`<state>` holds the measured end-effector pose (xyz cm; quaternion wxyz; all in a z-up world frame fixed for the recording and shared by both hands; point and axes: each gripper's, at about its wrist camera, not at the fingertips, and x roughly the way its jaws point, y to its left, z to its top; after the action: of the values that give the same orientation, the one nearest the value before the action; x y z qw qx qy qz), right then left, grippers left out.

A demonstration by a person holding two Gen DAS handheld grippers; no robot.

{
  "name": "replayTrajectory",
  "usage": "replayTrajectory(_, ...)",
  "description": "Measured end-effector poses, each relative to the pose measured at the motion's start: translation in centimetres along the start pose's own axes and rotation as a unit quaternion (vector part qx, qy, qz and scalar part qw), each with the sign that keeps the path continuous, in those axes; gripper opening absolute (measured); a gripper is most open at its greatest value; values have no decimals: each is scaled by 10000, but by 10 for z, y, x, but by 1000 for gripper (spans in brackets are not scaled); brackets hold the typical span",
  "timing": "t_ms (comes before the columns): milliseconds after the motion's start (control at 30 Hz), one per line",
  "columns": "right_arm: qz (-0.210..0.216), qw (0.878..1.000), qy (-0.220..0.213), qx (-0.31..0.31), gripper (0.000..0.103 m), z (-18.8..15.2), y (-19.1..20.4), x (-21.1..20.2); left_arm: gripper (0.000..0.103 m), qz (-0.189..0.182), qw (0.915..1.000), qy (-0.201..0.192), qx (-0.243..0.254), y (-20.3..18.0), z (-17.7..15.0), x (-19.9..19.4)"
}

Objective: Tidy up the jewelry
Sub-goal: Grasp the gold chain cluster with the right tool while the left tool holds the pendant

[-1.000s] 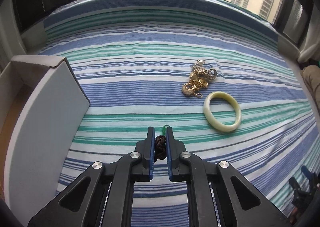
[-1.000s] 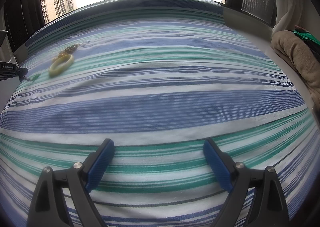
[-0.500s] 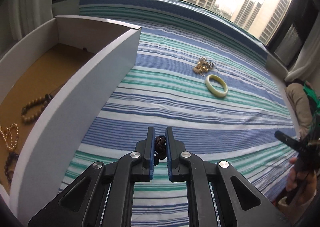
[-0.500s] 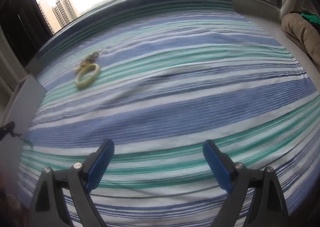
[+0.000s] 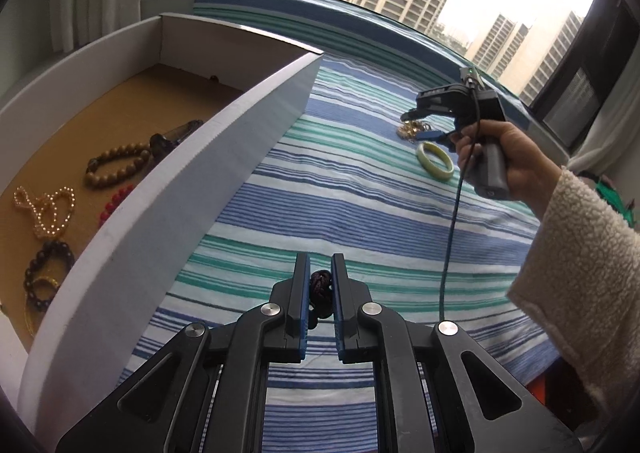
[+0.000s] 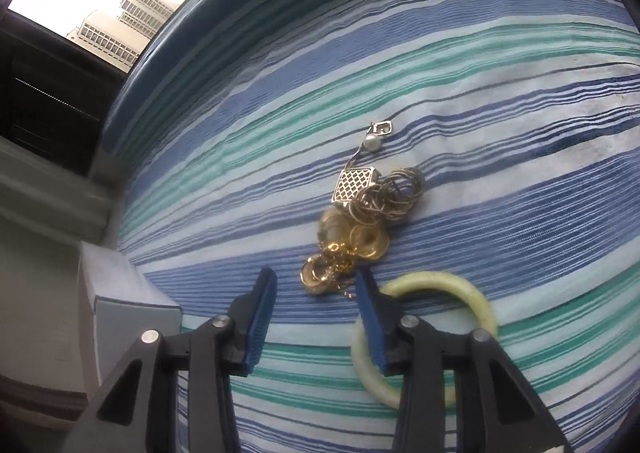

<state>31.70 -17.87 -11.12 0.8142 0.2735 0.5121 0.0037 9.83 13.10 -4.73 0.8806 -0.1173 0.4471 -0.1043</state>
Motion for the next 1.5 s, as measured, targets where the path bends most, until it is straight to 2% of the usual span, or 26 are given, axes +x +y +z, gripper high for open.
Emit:
replayTrajectory(33,-124,9999,48,11,42,1,4,7,8,-36,10000,22,-22,1,-1,1)
replayTrajectory(200,-926,9947,-321,-319,39,1,28,17,8,-165,9998,94,-98,3,-2,8)
replayTrajectory(233,-1243,9900,-397,-541,24,-1,34,19,8,-184,9997,102,-117,3,-2,8)
replayTrajectory(267,-1426,9860,-473,-729,15,-3,36,22,8,-203,9997,95,-134,4,-3,6)
replayTrajectory(367,-1156,9880,-520,-884,10,-12,32,13,8,-204,9997,32,-160,8,-4,-6)
replayTrajectory(467,-556,9909,-603,-1070,6,-23,27,-24,8,-263,9993,-48,-244,13,-2,-23)
replayTrajectory(500,-380,9904,-643,-1166,0,-26,26,-41,8,-277,9992,-105,-257,13,0,-30)
replayTrajectory(633,101,9851,-706,-1565,0,-38,40,-92,8,-473,9975,-393,-349,14,12,-61)
replayTrajectory(700,180,9798,-726,-1857,0,-42,56,-108,8,-511,9965,-539,-384,16,18,-76)
replayTrajectory(767,-12,9747,-544,-2169,1,-42,72,-109,8,-462,9960,-676,-369,17,22,-87)
replayTrajectory(833,-253,9714,-178,-2355,7,-41,77,-93,8,-425,9954,-767,-374,20,22,-93)
replayTrajectory(867,-374,9697,-78,-2414,16,-40,76,-82,8,-410,9953,-783,-391,22,21,-94)
replayTrajectory(900,-502,9672,-53,-2490,42,-39,70,-72,8,-395,9953,-778,-416,26,18,-98)
replayTrajectory(933,-646,9634,-40,-2601,49,-38,68,-60,8,-379,9954,-752,-448,28,15,-98)
replayTrajectory(1033,-1086,9530,53,-2827,49,-40,58,-26,8,-352,9959,-626,-545,35,9,-95)
replayTrajectory(1167,-1285,9478,109,-2917,49,-36,48,8,8,-328,9962,-478,-644,41,5,-86)
replayTrajectory(1200,-1350,9448,148,-2982,44,-36,47,11,8,-325,9962,-464,-654,42,5,-85)
replayTrajectory(1233,-1413,9409,77,-3078,25,-37,48,10,8,-324,9962,-462,-657,42,5,-85)
replayTrajectory(1267,-1329,9430,94,-3051,15,-36,48,6,8,-328,9962,-468,-657,43,5,-86)
replayTrajectory(1333,-1108,9507,82,-2896,7,-35,47,-7,8,-355,9960,-491,-664,44,8,-88)
replayTrajectory(1500,-699,9513,-211,-2996,7,-39,64,-57,8,-584,9936,-628,-735,44,21,-104)
